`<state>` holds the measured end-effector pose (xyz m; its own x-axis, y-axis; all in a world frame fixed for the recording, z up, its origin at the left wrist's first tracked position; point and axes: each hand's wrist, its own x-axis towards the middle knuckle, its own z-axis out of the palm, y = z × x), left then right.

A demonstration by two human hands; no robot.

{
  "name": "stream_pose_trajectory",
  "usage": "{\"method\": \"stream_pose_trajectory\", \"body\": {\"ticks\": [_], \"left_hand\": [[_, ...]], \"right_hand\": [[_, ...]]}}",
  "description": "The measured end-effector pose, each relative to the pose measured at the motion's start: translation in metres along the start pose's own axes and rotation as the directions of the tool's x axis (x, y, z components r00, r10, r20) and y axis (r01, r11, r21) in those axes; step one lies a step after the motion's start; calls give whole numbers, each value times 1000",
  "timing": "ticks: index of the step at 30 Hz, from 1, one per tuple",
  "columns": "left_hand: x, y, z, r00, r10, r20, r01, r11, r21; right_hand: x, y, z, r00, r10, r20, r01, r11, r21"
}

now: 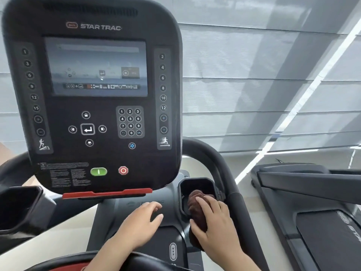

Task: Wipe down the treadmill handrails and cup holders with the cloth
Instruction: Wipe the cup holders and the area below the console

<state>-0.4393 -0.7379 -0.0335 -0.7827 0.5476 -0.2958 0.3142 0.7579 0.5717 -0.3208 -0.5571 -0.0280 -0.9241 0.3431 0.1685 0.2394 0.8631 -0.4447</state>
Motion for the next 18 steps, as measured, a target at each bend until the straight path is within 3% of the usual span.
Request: {"method": "stream_pose_trajectory", "body": {"ticks": [4, 8, 14, 18], "left_hand": [[-14, -13, -12, 999, -4, -32, 6, 998, 57], [-21, -18, -18, 999, -50, 3, 50, 998, 40], [-16, -11, -16, 974, -76, 215, 65, 996, 57], [-14, -12, -15, 964, -81, 252, 70, 996, 52]], "right_hand": [[21, -34, 20, 987, -128, 93, 137, 986, -97], [36, -45, 36, 988, -102, 116, 125, 969, -213], [11, -24, 31, 980, -170, 100, 189, 956, -223], [-4, 6, 20, 987, -155, 49, 163, 957, -239]]}}
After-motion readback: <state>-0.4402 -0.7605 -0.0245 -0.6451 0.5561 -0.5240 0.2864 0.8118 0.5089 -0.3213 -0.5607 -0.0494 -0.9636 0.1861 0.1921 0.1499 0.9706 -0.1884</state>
